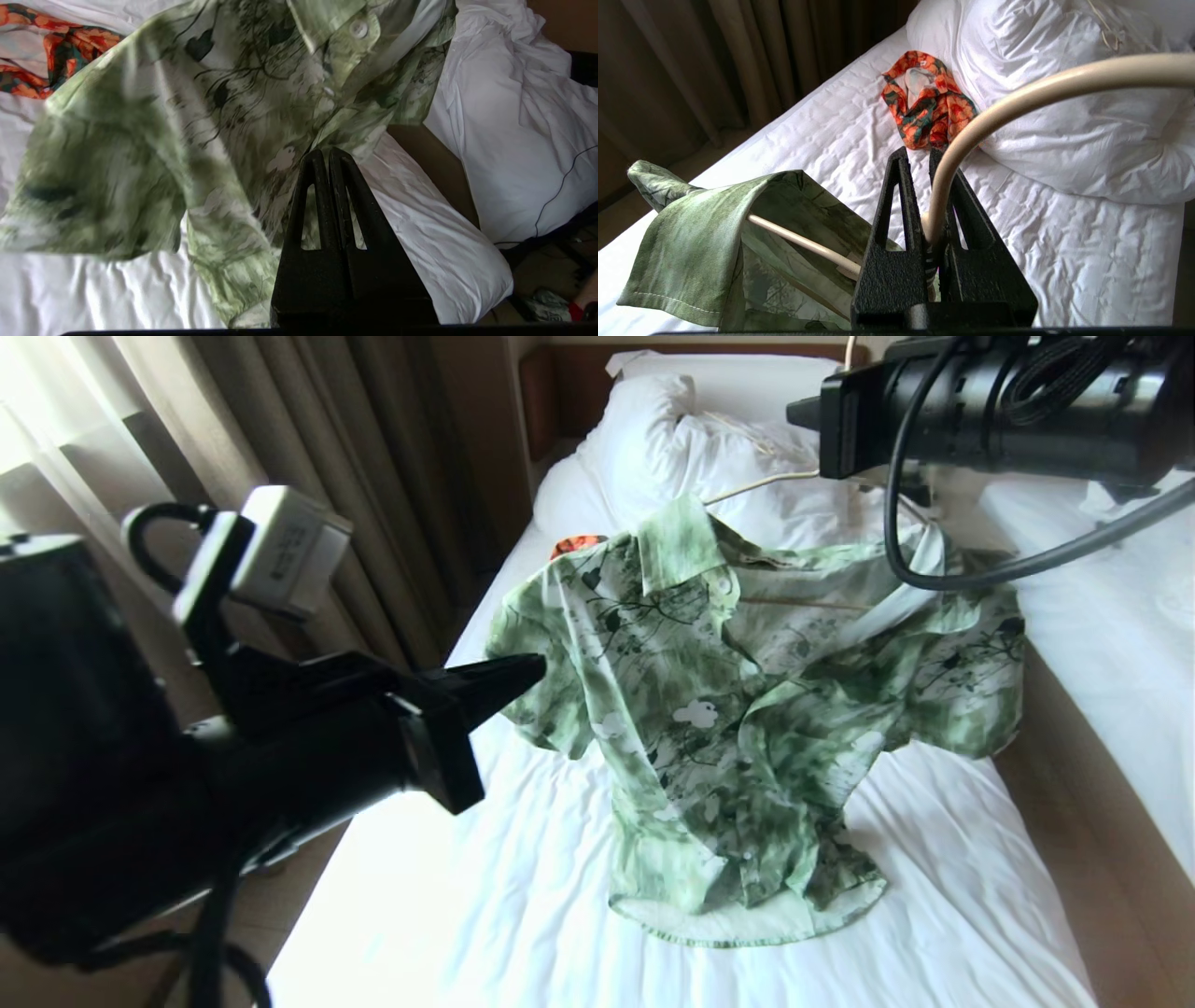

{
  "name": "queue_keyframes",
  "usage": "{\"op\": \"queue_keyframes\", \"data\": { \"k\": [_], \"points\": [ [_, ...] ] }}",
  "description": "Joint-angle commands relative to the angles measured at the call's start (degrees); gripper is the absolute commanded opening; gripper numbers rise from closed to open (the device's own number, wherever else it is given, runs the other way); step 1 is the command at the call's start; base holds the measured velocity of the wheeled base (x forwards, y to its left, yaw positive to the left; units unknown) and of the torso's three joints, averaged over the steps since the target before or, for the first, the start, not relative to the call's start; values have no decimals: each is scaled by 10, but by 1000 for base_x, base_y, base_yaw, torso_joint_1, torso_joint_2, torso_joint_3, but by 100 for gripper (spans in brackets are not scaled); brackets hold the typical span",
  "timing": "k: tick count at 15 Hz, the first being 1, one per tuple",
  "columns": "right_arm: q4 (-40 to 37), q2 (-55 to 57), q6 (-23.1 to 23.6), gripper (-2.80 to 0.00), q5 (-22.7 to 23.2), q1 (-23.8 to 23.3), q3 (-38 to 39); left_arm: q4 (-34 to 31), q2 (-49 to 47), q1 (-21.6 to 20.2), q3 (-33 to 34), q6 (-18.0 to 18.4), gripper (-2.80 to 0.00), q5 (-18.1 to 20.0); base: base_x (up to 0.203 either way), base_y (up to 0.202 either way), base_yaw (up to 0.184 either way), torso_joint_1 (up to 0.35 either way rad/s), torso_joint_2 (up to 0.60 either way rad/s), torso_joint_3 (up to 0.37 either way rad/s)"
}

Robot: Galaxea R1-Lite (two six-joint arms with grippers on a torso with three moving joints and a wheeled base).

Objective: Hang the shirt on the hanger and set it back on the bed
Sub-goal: Take the clothes hanger out of the clothes

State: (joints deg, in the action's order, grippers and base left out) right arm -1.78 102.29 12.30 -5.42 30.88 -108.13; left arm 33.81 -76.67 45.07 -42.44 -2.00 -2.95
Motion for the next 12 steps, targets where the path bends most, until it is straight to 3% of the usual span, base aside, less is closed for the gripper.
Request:
{"op": "queue_keyframes", "data": {
  "k": [1,3,4,12],
  "points": [
    [2,22,-2,-280,-13,12,-2,46,-99,3,-23,1,-280,0,0,0,0,0,0,0],
    [24,38,-3,-280,-29,19,-3,84,-145,11,-51,2,-280,0,0,0,0,0,0,0],
    [34,48,-3,-280,-35,20,-3,90,-155,20,-60,2,0,-3,0,0,0,0,0,0],
    [43,60,-15,-280,-75,47,3,92,-230,30,-116,14,0,-64,0,0,0,0,0,0]
  ]
}}
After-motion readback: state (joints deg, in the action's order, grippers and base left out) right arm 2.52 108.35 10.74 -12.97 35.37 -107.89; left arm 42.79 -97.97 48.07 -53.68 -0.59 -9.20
